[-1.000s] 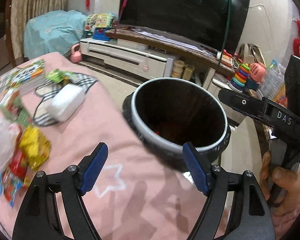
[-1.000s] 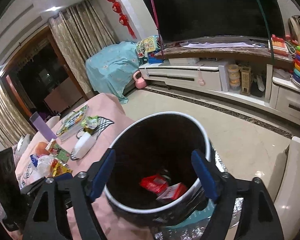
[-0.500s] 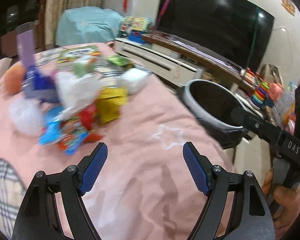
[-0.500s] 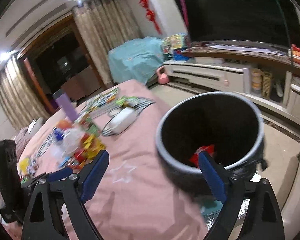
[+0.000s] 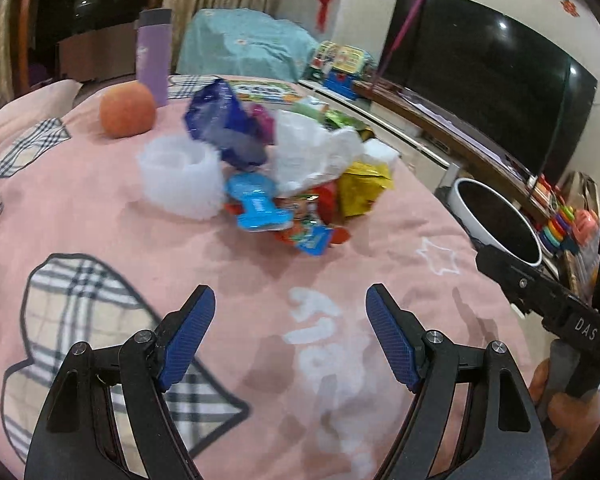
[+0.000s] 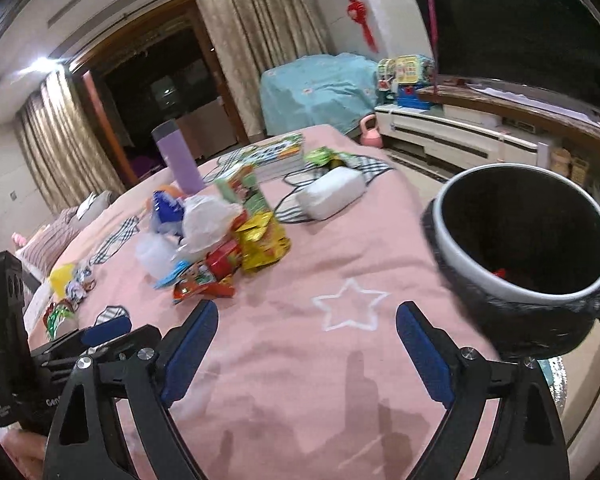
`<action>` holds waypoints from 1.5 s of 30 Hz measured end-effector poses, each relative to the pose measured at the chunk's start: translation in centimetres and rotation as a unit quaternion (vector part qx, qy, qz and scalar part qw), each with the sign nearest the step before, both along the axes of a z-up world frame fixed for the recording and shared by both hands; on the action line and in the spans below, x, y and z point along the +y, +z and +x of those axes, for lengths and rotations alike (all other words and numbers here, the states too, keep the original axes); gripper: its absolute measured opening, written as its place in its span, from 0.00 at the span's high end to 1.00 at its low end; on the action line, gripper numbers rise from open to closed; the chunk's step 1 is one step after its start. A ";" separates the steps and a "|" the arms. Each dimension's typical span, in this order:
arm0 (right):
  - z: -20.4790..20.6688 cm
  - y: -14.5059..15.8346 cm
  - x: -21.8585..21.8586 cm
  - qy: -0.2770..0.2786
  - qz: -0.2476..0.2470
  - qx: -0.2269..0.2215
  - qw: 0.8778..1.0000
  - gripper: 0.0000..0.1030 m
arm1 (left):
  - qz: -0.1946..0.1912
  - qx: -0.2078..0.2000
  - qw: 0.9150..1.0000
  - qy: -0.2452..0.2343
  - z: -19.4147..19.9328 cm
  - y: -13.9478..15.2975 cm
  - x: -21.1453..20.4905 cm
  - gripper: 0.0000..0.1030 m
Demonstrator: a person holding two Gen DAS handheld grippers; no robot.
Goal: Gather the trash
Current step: 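Grasp the white foam net sleeve with left tool while right tool grasps yellow packet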
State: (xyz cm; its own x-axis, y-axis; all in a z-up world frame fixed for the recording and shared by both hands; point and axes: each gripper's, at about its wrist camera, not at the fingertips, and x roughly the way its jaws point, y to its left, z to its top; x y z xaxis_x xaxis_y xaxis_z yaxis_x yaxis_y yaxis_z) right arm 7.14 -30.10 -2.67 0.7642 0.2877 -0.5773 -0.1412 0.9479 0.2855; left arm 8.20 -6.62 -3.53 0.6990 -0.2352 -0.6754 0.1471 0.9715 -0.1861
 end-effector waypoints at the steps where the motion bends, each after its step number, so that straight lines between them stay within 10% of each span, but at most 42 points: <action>1: 0.1 0.0 0.3 0.003 0.000 0.002 1.000 0.11 | 0.000 -0.001 1.000 0.005 0.0 0.0 0.4 0.22; 29: 5.4 -0.8 4.3 0.025 -0.008 0.024 0.999 0.12 | -0.005 0.034 0.996 0.087 5.8 -1.4 6.7 0.22; 42: 11.5 -2.5 5.8 0.036 -0.012 0.062 0.997 0.28 | -0.002 0.039 0.996 0.079 11.3 -2.1 5.9 0.23; 45: 12.4 -3.0 6.0 0.039 -0.009 0.072 0.997 0.42 | 0.005 0.040 0.996 0.076 11.8 -2.5 5.7 0.46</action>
State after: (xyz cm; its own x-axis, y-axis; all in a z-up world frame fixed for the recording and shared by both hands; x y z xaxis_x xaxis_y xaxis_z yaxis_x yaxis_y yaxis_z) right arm 19.54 -24.13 -5.65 0.6487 0.3316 -0.6850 -0.1741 0.9409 0.2906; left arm 19.99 -0.92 -5.99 0.6702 -0.1241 -0.7317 -0.0166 0.9832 -0.1819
